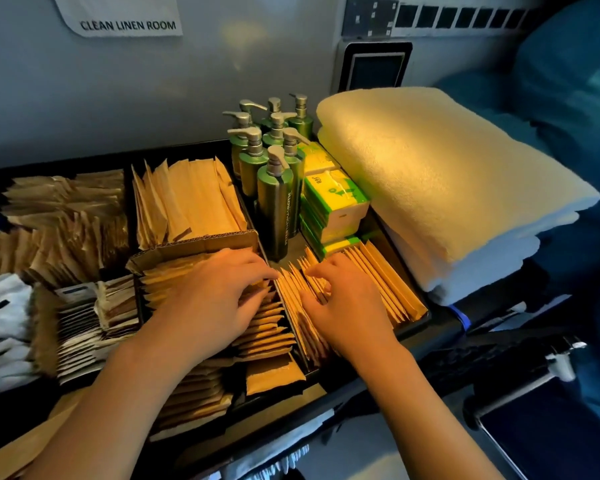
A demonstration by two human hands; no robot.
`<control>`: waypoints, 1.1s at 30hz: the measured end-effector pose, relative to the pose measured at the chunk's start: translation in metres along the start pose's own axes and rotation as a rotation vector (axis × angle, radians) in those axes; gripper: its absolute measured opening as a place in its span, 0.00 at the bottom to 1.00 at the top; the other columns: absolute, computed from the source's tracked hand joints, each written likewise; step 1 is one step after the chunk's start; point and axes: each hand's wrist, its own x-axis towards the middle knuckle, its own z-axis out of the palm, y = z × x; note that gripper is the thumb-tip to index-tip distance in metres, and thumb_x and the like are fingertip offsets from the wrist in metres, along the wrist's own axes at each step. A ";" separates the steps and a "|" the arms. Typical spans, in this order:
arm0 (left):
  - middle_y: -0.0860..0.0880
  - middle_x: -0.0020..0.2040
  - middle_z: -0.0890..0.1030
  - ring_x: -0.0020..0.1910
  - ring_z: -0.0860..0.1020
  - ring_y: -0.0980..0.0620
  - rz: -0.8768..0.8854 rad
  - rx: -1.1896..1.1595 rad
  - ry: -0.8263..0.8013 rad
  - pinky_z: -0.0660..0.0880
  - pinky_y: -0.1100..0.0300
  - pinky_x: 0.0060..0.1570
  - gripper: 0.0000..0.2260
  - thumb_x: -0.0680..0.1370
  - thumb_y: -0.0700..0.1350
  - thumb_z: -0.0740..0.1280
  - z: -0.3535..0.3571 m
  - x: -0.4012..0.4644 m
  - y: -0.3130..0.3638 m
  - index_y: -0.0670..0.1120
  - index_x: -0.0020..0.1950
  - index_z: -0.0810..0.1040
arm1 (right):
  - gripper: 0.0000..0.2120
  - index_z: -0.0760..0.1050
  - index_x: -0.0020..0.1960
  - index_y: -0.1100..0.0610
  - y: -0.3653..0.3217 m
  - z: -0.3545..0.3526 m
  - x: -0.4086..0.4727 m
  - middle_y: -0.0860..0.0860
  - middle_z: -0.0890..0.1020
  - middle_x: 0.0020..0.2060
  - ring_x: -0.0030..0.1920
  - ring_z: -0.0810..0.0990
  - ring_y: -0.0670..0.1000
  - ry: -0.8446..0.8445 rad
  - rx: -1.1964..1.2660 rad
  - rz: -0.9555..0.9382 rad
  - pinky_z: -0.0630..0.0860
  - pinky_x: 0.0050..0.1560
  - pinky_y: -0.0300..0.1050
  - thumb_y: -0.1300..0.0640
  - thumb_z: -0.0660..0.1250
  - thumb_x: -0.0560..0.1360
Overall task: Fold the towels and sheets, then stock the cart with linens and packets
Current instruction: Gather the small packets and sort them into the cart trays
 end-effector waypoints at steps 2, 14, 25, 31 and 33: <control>0.63 0.63 0.77 0.64 0.72 0.59 -0.038 -0.022 0.041 0.73 0.54 0.64 0.15 0.79 0.51 0.68 -0.013 -0.019 -0.010 0.60 0.65 0.79 | 0.15 0.80 0.63 0.46 -0.023 -0.004 0.002 0.39 0.76 0.54 0.49 0.73 0.38 0.002 0.044 -0.051 0.70 0.45 0.28 0.47 0.72 0.77; 0.59 0.57 0.81 0.58 0.77 0.58 -0.370 -0.019 0.239 0.75 0.57 0.57 0.13 0.78 0.44 0.72 -0.066 -0.162 -0.086 0.54 0.62 0.84 | 0.16 0.80 0.64 0.45 -0.172 0.042 -0.004 0.40 0.76 0.57 0.56 0.75 0.42 -0.268 0.103 -0.498 0.76 0.56 0.38 0.49 0.72 0.77; 0.64 0.57 0.79 0.60 0.76 0.62 -0.453 -0.122 0.305 0.77 0.59 0.60 0.13 0.76 0.43 0.74 -0.054 -0.241 -0.092 0.55 0.59 0.85 | 0.16 0.80 0.61 0.46 -0.223 0.094 -0.014 0.44 0.79 0.55 0.55 0.78 0.49 -0.692 -0.128 -0.746 0.78 0.55 0.49 0.51 0.73 0.74; 0.64 0.54 0.79 0.57 0.77 0.61 -0.535 -0.103 0.313 0.79 0.55 0.57 0.12 0.76 0.45 0.75 -0.055 -0.261 -0.101 0.56 0.58 0.85 | 0.06 0.78 0.52 0.48 -0.229 0.117 -0.021 0.50 0.81 0.51 0.52 0.79 0.55 -0.792 -0.215 -0.764 0.78 0.51 0.50 0.52 0.68 0.76; 0.64 0.54 0.79 0.56 0.77 0.61 -0.543 -0.107 0.301 0.79 0.54 0.56 0.12 0.76 0.47 0.75 -0.055 -0.261 -0.100 0.57 0.58 0.85 | 0.07 0.78 0.54 0.47 -0.228 0.120 -0.022 0.48 0.82 0.51 0.53 0.79 0.55 -0.775 -0.221 -0.772 0.78 0.52 0.50 0.52 0.67 0.76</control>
